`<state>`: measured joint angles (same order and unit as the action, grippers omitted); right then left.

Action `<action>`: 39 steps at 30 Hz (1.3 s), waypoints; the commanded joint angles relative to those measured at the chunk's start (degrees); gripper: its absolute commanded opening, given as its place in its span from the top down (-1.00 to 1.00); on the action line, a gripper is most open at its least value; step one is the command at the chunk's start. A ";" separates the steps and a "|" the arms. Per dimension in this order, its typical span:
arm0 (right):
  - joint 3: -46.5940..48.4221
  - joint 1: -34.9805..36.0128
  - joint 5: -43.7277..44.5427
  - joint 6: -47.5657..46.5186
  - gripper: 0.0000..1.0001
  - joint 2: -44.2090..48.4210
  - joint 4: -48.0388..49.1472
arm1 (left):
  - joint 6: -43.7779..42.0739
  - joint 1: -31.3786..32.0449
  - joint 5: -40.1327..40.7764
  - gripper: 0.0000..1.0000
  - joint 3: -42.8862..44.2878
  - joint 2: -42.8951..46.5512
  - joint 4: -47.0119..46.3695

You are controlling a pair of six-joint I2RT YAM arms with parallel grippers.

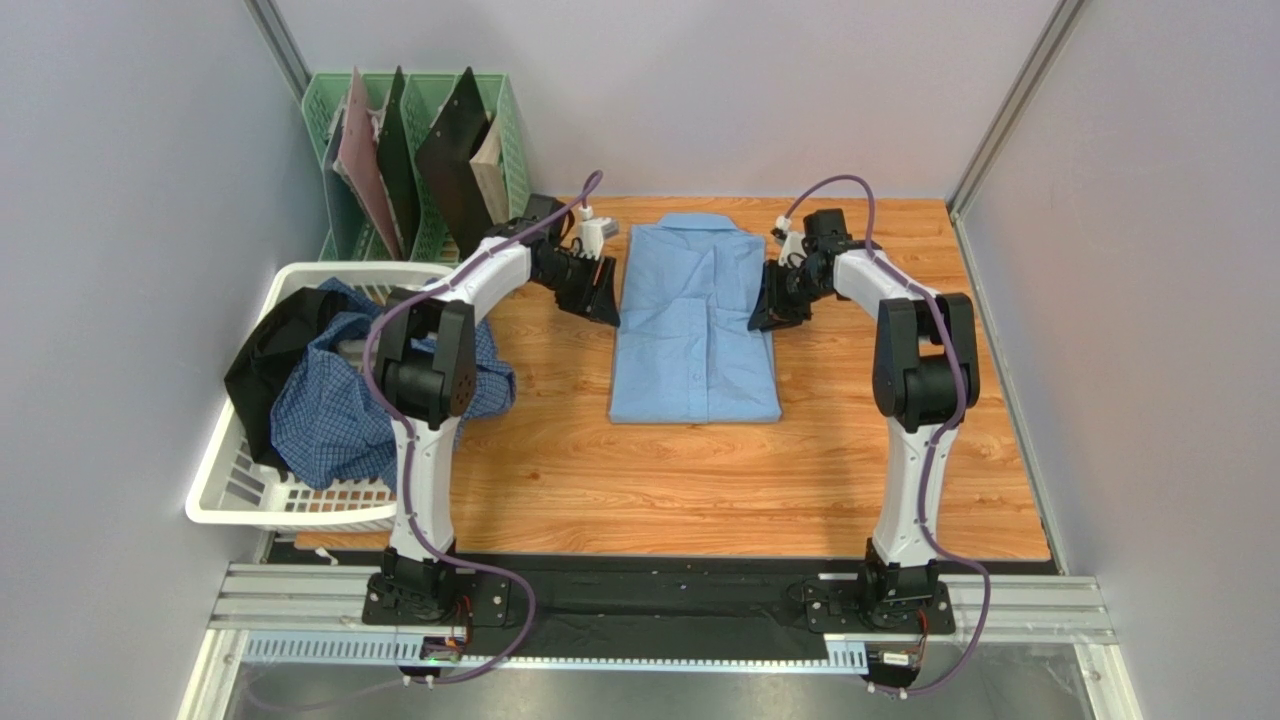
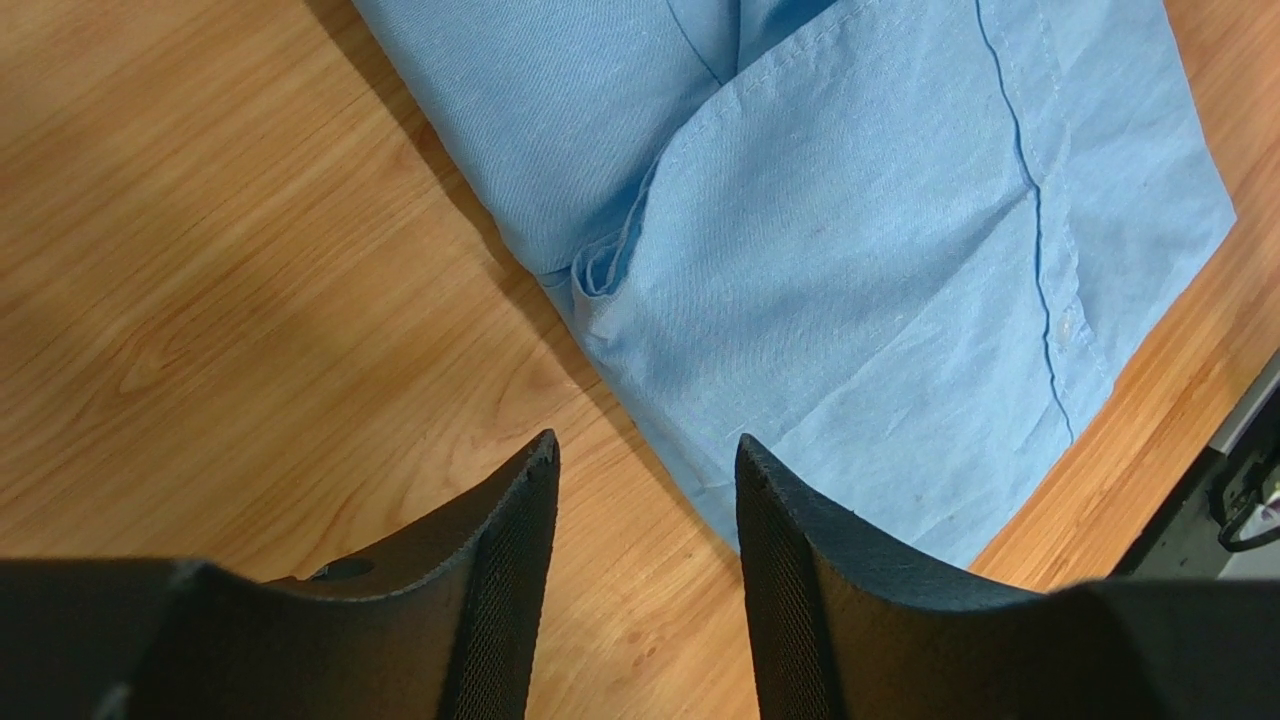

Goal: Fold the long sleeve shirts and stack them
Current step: Fold the shirt

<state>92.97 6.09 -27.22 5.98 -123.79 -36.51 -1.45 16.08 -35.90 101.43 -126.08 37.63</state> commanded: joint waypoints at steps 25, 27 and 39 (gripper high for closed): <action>0.62 -2.40 -4.77 -0.79 0.77 0.83 -0.39 | 0.14 -1.04 -6.28 0.00 0.09 3.03 -0.89; 0.99 -2.48 -4.42 -1.75 0.50 2.31 -2.50 | 0.66 -1.40 -11.70 -0.04 -1.75 4.26 -2.19; -25.44 1.97 -25.49 13.38 -1.00 30.35 11.40 | 30.39 6.41 -31.42 -0.71 -34.35 27.38 -32.72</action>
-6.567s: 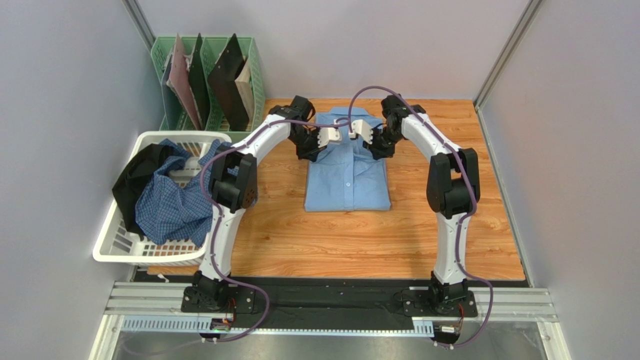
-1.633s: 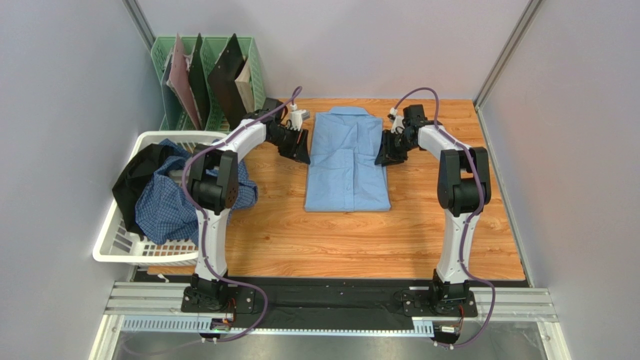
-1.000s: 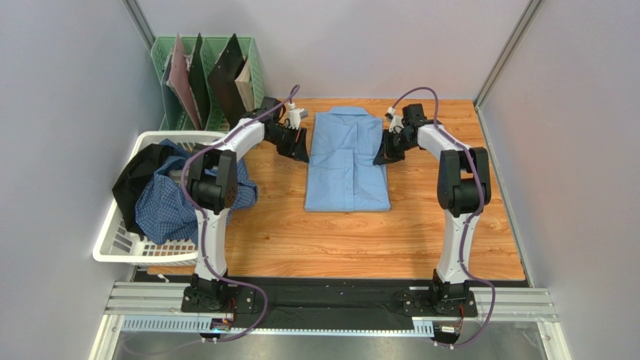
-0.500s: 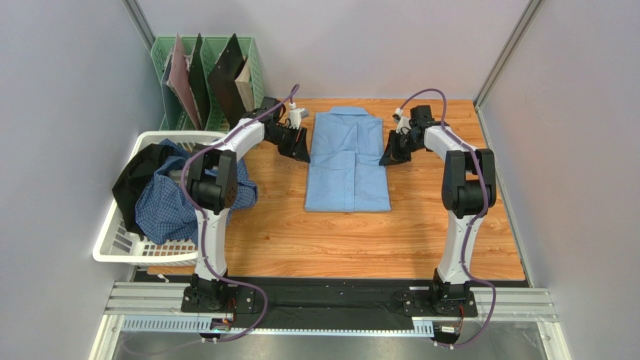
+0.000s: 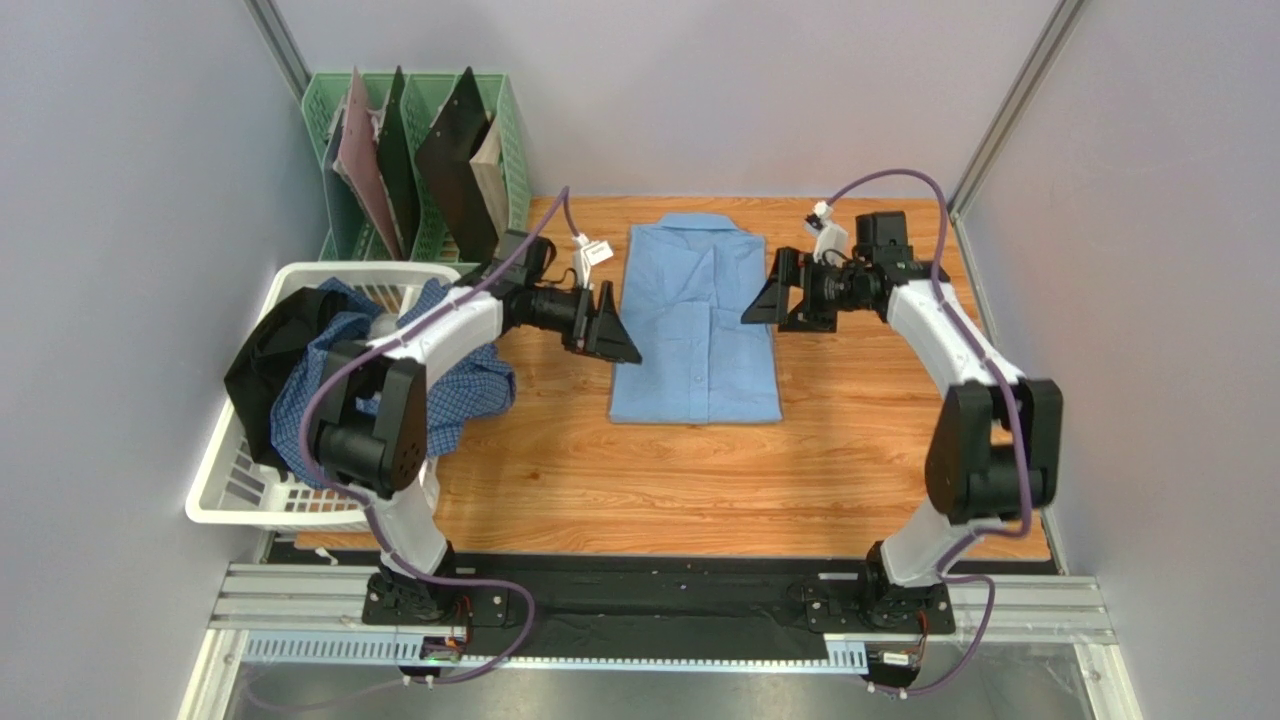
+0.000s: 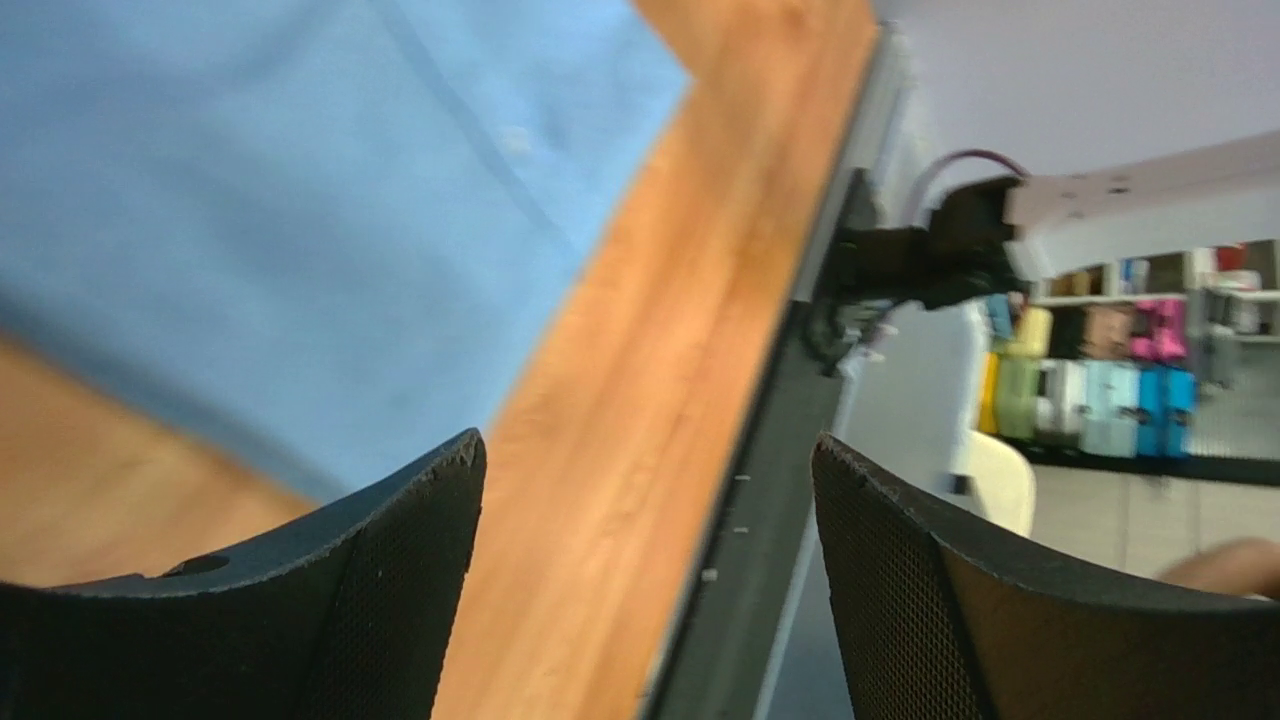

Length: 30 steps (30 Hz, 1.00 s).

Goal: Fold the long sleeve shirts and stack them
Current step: Fold the shirt

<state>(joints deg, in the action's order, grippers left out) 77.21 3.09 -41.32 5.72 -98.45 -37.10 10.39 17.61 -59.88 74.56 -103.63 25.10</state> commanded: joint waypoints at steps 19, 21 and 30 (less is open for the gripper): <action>-25.61 12.03 -15.28 34.36 -1.00 -14.30 42.02 | 36.91 6.30 -0.24 -0.64 -20.51 -16.42 -46.04; -26.67 11.94 -15.89 34.36 -1.00 -14.84 42.02 | 32.08 5.16 1.15 -0.63 -20.60 -16.34 -39.63; -25.80 5.62 -19.68 16.38 -1.00 -3.25 17.88 | 16.96 1.64 1.34 -0.62 -22.71 -7.21 -25.37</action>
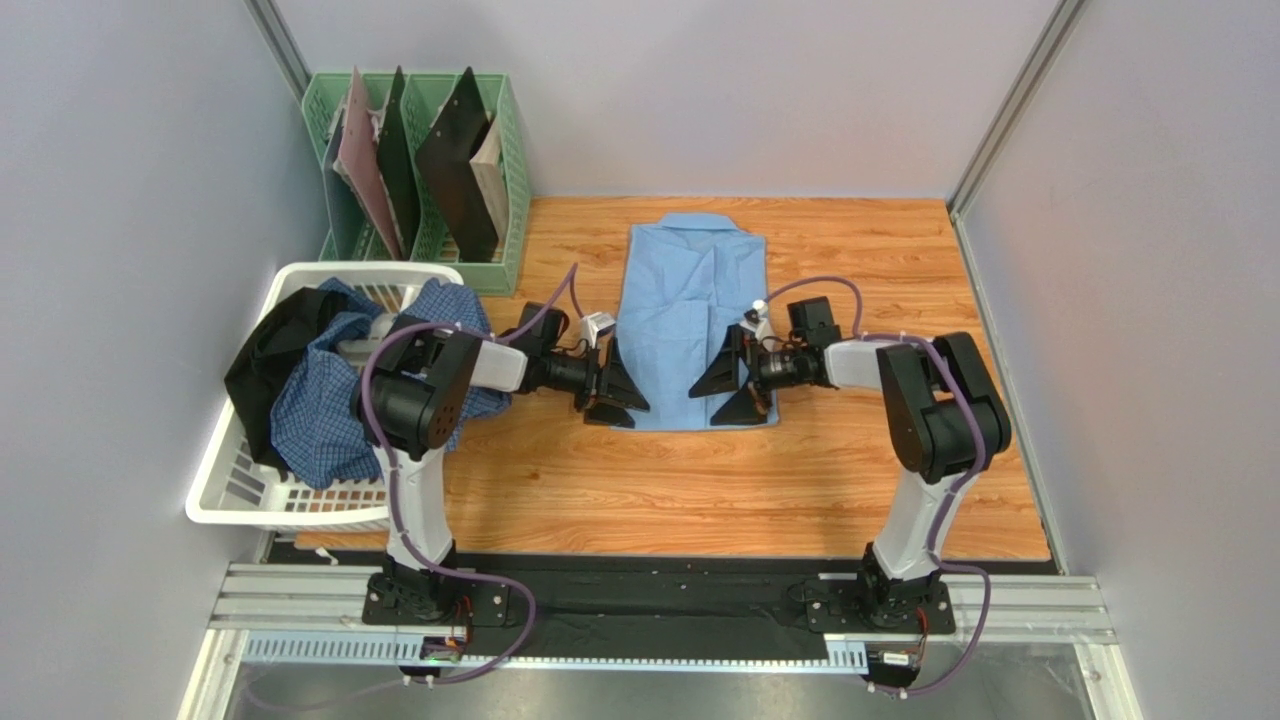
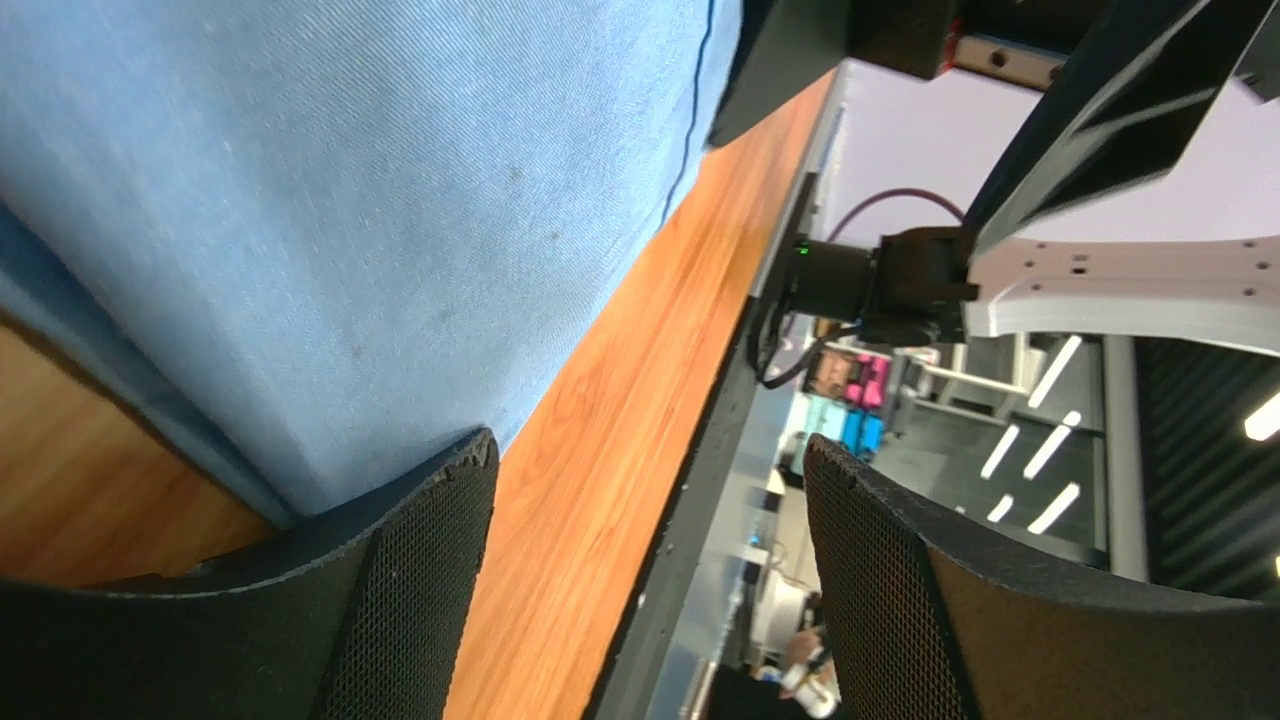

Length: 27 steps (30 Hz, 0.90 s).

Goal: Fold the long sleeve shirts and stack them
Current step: Fold the shirt

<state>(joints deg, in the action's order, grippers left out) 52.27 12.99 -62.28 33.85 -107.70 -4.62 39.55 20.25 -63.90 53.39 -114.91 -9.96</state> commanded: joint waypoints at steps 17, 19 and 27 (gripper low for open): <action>7.85 -6.14 -0.57 -15.39 -1.00 4.62 -21.83 | -13.79 3.04 3.51 -0.59 11.64 5.60 13.64; 7.06 -6.14 0.40 -16.26 -1.00 3.03 -22.18 | -14.32 2.78 4.56 -0.57 12.27 3.65 15.04; 0.90 -8.51 5.67 -20.92 -0.98 -3.92 -22.97 | -15.73 0.49 9.31 -0.55 8.67 -1.63 18.13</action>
<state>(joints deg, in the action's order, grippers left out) 54.43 6.09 -62.04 15.70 -109.06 -27.68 26.46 21.85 -57.78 63.40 -115.66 5.45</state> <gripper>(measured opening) 0.989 0.778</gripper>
